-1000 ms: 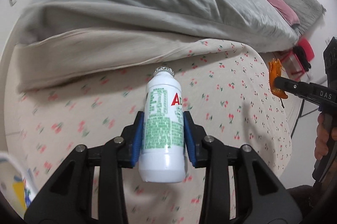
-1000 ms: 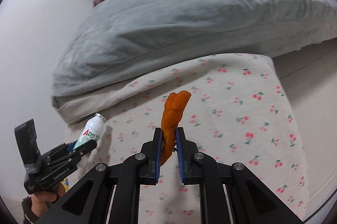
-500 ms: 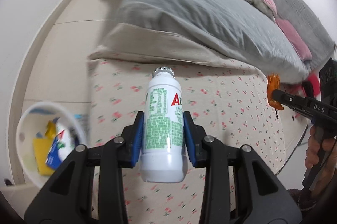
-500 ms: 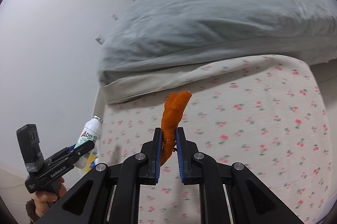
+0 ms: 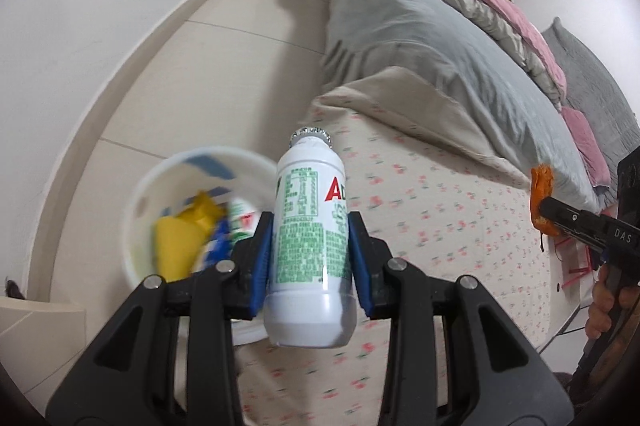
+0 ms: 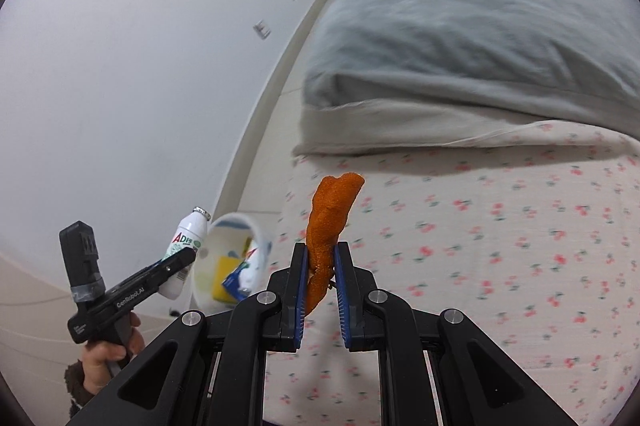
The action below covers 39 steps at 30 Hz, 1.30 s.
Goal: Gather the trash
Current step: 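Carry both items to the bin while the left tool drops the small bottle in, then open the right tool over the bin to drop the orange peel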
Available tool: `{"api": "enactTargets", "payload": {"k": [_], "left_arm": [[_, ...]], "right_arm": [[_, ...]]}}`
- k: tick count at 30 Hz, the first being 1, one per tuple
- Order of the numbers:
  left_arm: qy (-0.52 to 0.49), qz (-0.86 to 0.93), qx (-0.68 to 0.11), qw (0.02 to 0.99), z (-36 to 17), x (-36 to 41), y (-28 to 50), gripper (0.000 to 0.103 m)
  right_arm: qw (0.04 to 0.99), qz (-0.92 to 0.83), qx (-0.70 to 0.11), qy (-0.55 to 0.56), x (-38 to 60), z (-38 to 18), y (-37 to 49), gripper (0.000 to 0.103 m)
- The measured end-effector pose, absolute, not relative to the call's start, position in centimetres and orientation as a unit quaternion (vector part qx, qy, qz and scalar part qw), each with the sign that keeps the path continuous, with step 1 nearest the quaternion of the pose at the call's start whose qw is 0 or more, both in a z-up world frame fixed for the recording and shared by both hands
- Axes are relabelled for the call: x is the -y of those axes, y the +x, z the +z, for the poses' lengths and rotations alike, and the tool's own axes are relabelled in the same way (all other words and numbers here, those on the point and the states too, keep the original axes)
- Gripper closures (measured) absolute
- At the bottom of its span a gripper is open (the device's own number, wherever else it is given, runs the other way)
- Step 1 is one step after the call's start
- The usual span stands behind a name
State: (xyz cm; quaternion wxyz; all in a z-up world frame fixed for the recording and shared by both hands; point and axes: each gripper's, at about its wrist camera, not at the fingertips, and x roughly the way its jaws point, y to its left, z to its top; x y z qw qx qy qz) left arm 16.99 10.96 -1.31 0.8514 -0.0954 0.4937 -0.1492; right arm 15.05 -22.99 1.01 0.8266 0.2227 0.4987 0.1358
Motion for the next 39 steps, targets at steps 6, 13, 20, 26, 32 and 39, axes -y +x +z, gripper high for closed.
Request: {"api": "enactTargets", "payload": {"k": [6, 13, 20, 26, 32, 39], "left_arm": [[-0.114, -0.131, -0.498, 0.850, -2.8, -14.6, 16.6, 0.065], [-0.104, -0.116, -0.488, 0.859, -4.3, -15.9, 17.1, 0.065], [-0.062, -0.096, -0.496, 0.861, -6.0, -14.9, 17.7, 0.046], [-0.040, -0.072, -0.483, 0.872, -5.2, -15.5, 16.5, 0.026], [-0.028, -0.051, -0.496, 0.866, -5.5, -16.8, 16.1, 0.023], [-0.037, -0.029, -0.506, 0.861, -5.6, -18.3, 15.0, 0.020]], "right_arm": [[0.814, 0.163, -0.520, 0.202, 18.0, -0.4, 16.3, 0.089], [0.803, 0.188, -0.536, 0.179, 12.6, -2.4, 17.2, 0.089], [0.795, 0.210, -0.548, 0.153, 8.4, -4.6, 17.9, 0.089], [0.795, 0.216, -0.548, 0.145, 6.7, -5.5, 18.3, 0.089], [0.792, 0.207, -0.554, 0.148, 4.8, -7.1, 19.6, 0.089], [0.793, 0.199, -0.558, 0.144, 3.6, -8.1, 19.8, 0.086]]}}
